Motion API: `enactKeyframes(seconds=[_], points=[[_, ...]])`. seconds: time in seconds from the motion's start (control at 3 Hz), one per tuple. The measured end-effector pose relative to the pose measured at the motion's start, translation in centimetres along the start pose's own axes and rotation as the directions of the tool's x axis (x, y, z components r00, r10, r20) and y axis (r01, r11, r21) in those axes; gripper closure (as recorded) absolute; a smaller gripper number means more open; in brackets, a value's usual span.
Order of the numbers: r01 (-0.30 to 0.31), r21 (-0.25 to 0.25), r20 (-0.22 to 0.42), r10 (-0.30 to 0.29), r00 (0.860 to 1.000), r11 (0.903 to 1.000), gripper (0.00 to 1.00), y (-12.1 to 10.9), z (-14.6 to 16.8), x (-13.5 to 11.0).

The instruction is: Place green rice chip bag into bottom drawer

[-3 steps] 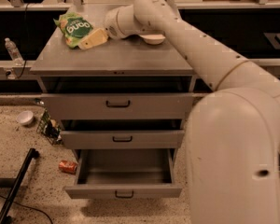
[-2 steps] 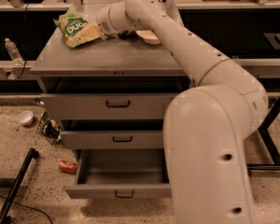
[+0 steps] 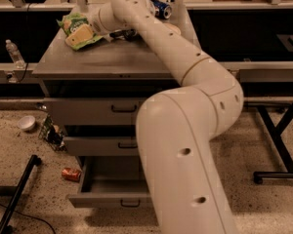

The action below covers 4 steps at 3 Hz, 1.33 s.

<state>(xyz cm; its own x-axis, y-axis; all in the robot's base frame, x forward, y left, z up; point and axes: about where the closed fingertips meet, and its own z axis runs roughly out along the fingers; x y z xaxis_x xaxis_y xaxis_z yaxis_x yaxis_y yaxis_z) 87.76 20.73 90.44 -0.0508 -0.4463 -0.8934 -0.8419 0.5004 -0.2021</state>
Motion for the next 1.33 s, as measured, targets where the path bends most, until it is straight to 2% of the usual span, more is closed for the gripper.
enactKeyframes(seconds=[0.33,0.67,1.0,1.33], points=[[-0.063,0.047,-0.033,0.065,0.997,0.9969,0.0,-1.5,2.7,1.8],[-0.119,0.08,-0.033,0.122,0.992,0.9897,0.0,-2.4,4.8,2.7],[-0.142,0.086,-0.006,0.143,0.99,0.9861,0.0,-2.8,6.4,2.7],[-0.141,0.08,0.039,0.139,0.99,0.9868,0.16,-2.9,7.5,1.9]])
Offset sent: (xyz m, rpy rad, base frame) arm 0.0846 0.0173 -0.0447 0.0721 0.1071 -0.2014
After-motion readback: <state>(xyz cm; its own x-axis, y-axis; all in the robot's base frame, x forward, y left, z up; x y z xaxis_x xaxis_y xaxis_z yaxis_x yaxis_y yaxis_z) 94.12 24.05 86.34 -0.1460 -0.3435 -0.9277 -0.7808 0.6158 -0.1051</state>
